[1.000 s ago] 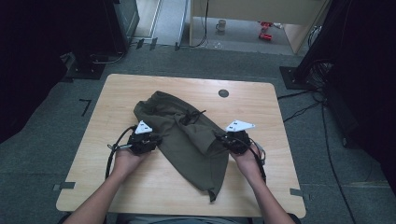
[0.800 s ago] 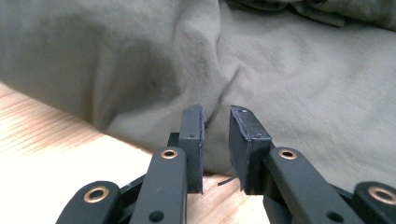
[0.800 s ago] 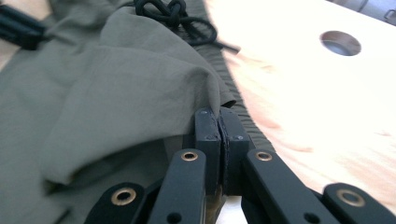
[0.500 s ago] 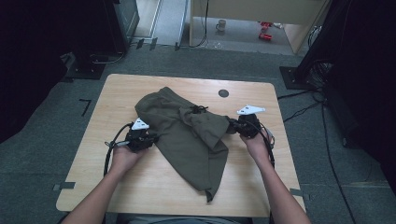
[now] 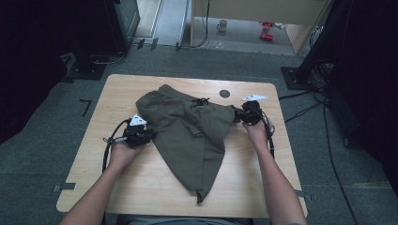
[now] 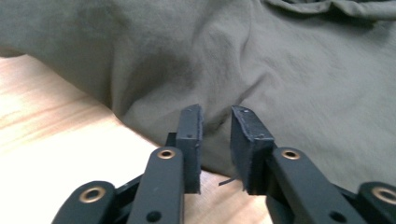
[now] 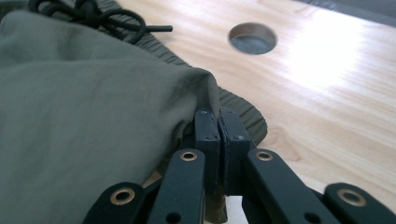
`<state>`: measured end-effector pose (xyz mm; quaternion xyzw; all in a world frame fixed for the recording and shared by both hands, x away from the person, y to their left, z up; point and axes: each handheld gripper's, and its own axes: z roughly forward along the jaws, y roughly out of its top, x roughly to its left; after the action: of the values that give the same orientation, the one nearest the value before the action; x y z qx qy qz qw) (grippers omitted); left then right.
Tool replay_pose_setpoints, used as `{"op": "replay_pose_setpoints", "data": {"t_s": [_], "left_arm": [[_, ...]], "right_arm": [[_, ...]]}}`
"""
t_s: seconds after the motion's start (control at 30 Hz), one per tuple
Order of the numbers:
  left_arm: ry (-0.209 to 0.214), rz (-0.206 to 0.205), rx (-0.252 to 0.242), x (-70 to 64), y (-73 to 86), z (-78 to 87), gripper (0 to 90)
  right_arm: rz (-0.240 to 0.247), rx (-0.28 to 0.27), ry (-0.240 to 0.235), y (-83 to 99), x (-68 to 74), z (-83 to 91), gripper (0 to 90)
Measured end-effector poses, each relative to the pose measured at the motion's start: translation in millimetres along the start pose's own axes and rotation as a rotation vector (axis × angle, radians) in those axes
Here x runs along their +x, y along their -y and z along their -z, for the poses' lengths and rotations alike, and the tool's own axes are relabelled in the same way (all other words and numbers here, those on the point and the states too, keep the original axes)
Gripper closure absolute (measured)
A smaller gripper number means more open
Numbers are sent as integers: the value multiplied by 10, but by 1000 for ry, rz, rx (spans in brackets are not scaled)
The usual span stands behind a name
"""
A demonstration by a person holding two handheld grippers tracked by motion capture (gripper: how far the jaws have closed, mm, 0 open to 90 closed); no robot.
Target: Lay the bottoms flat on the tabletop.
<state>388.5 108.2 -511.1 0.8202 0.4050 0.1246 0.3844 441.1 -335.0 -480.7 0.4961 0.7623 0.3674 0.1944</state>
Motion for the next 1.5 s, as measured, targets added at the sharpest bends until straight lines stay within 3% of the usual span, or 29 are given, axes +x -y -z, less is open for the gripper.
{"op": "replay_pose_setpoints", "data": {"t_s": [0.13,0.23,0.3,0.4,0.57,0.9,1.17,1.5], "left_arm": [[12,18,7,-10,-21,-6,662],[27,28,13,-45,-47,5,624],[37,23,0,-85,-77,36,607],[44,14,-29,-161,-129,82,596],[79,1,-54,-351,-225,97,558],[154,-38,-47,-750,-469,-206,496],[151,-59,-36,-878,-550,-404,474],[153,-82,-21,-1006,-601,-613,429]], "right_arm": [[-19,-29,13,12,-35,-15,826],[-21,-16,16,-2,-15,26,730],[-7,23,26,-25,30,103,644],[5,25,30,-37,66,178,636],[25,-30,7,-62,187,400,696],[50,-29,-53,113,531,497,753],[62,-30,-127,148,778,524,761],[92,-20,-179,282,1062,440,675]]}}
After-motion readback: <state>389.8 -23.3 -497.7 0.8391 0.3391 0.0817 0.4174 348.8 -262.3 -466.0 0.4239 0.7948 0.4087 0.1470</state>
